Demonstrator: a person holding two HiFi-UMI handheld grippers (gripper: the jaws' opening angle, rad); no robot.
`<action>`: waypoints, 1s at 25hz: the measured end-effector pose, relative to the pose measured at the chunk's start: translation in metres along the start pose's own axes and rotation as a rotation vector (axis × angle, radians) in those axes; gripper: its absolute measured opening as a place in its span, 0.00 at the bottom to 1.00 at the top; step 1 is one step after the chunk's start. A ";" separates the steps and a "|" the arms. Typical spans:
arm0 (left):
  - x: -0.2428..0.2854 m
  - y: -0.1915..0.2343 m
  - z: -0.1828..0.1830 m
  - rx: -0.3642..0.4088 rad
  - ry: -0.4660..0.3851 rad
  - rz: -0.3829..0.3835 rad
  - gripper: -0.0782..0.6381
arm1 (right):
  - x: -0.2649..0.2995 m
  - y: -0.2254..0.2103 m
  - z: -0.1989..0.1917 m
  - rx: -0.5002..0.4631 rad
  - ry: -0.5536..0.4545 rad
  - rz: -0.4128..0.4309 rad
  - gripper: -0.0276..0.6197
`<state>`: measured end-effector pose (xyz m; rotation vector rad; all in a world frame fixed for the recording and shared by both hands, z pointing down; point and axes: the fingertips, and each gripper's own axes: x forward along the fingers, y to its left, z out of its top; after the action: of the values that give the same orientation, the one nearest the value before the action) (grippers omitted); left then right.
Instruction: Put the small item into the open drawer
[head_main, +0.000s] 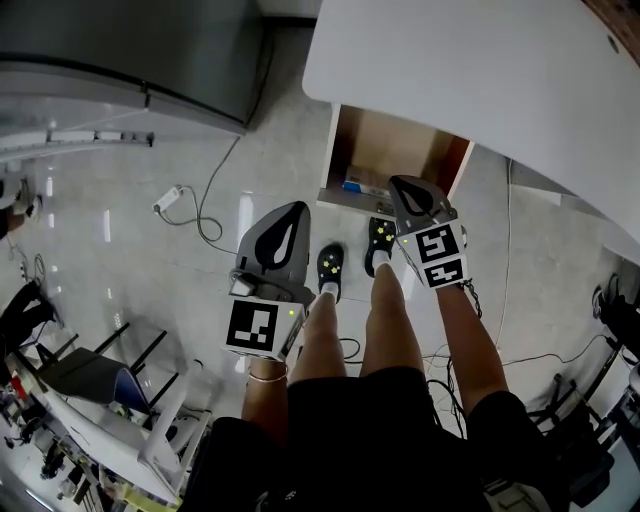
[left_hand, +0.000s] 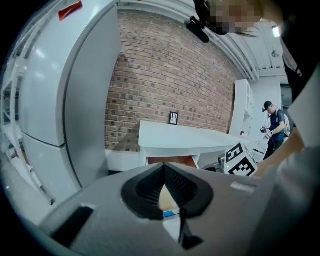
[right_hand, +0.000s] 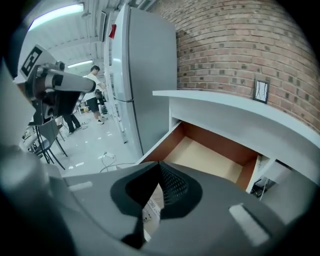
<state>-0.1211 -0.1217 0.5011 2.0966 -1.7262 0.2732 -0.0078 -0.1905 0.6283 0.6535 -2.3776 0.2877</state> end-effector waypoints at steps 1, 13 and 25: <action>0.000 -0.002 0.001 0.002 0.001 -0.004 0.10 | -0.005 -0.001 0.003 0.016 -0.011 -0.008 0.06; -0.008 -0.017 0.016 0.030 -0.008 -0.061 0.10 | -0.063 -0.005 0.037 0.202 -0.171 -0.103 0.06; -0.020 -0.030 0.028 0.064 -0.001 -0.122 0.10 | -0.107 -0.004 0.058 0.282 -0.271 -0.181 0.06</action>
<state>-0.0995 -0.1111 0.4626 2.2379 -1.6021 0.2952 0.0351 -0.1742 0.5150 1.0929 -2.5328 0.4875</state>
